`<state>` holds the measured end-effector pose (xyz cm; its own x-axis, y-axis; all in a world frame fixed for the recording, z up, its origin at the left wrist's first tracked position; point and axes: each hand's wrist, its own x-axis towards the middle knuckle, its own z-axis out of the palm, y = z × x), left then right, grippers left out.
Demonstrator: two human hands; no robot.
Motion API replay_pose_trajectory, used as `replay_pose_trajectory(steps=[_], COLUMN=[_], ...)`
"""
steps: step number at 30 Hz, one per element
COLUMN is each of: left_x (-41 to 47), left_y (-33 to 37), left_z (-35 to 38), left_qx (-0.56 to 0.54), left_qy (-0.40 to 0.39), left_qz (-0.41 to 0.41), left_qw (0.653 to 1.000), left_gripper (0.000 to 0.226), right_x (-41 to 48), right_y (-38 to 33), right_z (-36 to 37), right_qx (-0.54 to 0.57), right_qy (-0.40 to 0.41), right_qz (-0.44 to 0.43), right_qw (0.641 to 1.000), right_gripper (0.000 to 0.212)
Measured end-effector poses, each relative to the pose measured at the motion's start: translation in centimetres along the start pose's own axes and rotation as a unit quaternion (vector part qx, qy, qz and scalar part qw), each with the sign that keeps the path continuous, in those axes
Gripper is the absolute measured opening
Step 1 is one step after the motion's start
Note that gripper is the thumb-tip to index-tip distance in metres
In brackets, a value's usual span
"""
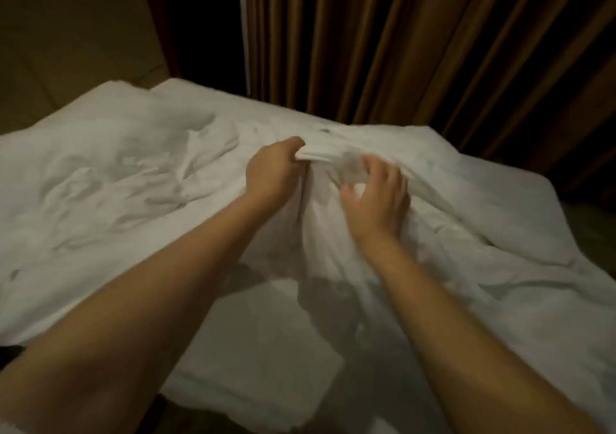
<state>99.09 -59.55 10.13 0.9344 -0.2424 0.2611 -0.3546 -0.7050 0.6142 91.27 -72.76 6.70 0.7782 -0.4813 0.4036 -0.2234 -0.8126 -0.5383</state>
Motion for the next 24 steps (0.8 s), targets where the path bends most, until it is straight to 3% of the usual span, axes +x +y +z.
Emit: replay_pose_trajectory(steps=[2, 5, 7, 9, 10, 13, 17, 20, 22, 24], left_x=[2.7, 3.6, 3.3, 3.3, 3.7, 6.1, 11.0, 13.9, 14.6, 14.7], left_y=[2.5, 4.1, 5.2, 6.4, 7.1, 9.7, 16.3, 21.1, 22.3, 20.7], left_z=[0.0, 1.3, 1.9, 2.1, 2.0, 0.9, -3.6, -5.0, -3.2, 0.3], left_qx=[0.022, 0.033, -0.008, -0.054, -0.062, -0.059, -0.068, 0.047, 0.070, 0.113], left_qy=[-0.003, -0.006, 0.029, 0.077, 0.100, 0.160, 0.265, 0.318, 0.305, 0.225], left_qz=[0.026, 0.014, 0.003, -0.004, -0.006, 0.010, 0.054, 0.082, 0.080, 0.076], left_qw=[0.999, 0.999, 1.000, 0.996, 0.993, 0.985, 0.960, 0.943, 0.946, 0.965], left_gripper=[0.020, 0.025, 0.037, 0.033, 0.029, 0.028, 0.027, 0.027, 0.028, 0.034], right_x=[-4.2, -9.8, -10.1, -7.1, -4.6, 6.2, 24.3, 32.1, 32.9, 30.6], right_y=[2.4, 8.9, 14.1, 17.5, 18.7, 20.3, 15.9, 12.3, 12.8, 16.3], right_z=[0.7, 3.0, 2.7, 0.1, -1.1, -7.6, -21.9, -30.1, -30.1, -25.5], right_qx=[-0.092, -0.189, -0.201, -0.234, -0.247, -0.244, -0.113, 0.102, 0.112, 0.039], right_qy=[-0.015, -0.182, -0.232, -0.261, -0.235, -0.207, 0.041, 0.204, 0.205, 0.127], right_qz=[-0.023, 0.032, 0.057, 0.063, 0.076, 0.057, 0.072, 0.083, 0.091, 0.114], right_qw=[0.995, 0.964, 0.950, 0.934, 0.937, 0.946, 0.990, 0.970, 0.968, 0.985], right_gripper=[0.081, 0.120, 0.111, 0.072, 0.053, 0.044, 0.033, 0.033, 0.037, 0.044])
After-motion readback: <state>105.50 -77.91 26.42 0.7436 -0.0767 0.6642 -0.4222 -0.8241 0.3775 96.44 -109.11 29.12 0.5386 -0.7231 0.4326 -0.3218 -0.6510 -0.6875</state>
